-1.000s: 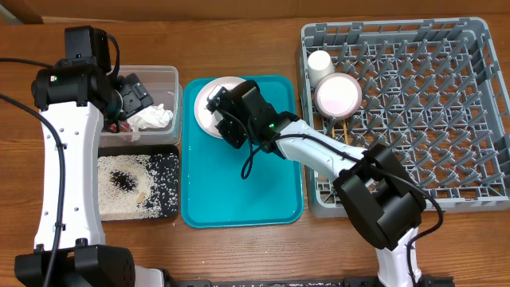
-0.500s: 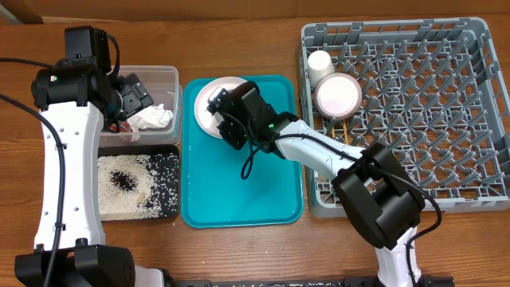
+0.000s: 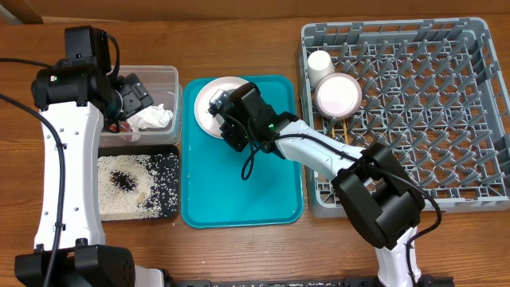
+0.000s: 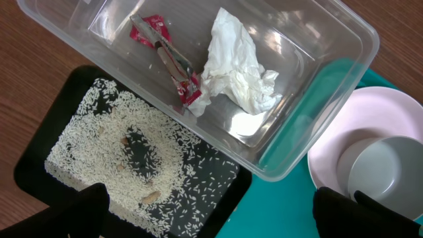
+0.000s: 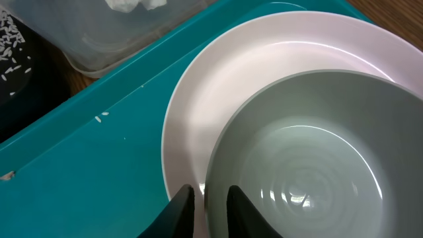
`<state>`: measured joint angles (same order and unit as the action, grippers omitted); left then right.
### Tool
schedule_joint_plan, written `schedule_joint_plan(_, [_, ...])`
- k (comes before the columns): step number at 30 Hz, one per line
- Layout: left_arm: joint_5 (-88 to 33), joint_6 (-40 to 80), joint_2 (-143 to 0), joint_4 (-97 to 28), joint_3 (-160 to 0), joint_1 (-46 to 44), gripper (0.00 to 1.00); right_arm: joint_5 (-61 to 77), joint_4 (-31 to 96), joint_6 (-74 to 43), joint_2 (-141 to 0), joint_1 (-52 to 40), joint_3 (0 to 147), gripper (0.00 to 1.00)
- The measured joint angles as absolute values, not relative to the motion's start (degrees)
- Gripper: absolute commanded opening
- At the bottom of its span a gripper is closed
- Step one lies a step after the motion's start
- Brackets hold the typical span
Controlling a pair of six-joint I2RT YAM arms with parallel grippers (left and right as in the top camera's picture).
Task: Sort waste into correct bins and load items into the dishwasher
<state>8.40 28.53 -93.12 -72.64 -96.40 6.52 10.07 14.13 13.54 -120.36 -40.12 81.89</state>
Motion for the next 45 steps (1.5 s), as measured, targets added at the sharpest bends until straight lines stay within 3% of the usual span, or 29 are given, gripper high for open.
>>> schedule_joint_plan(13, [8.4, 28.5, -93.1, -72.6, -96.4, 6.5, 1.0, 10.0, 14.1, 13.5, -120.4, -40.1, 81.8, 0.12])
schedule_joint_plan(27, [8.4, 28.6, -93.1, -72.6, -96.4, 6.5, 1.0, 10.0, 15.1, 13.6, -120.4, -40.1, 81.8, 0.13])
schedule_joint_plan(30, [8.4, 28.5, -93.1, -72.6, -96.4, 6.5, 1.0, 10.0, 14.7, 13.5, -120.4, -40.1, 81.8, 0.04])
schedule_joint_plan(45, [8.4, 28.5, -93.1, -72.6, -96.4, 6.5, 1.0, 9.8, 12.7, 12.7, -120.2, -40.1, 82.2, 0.04])
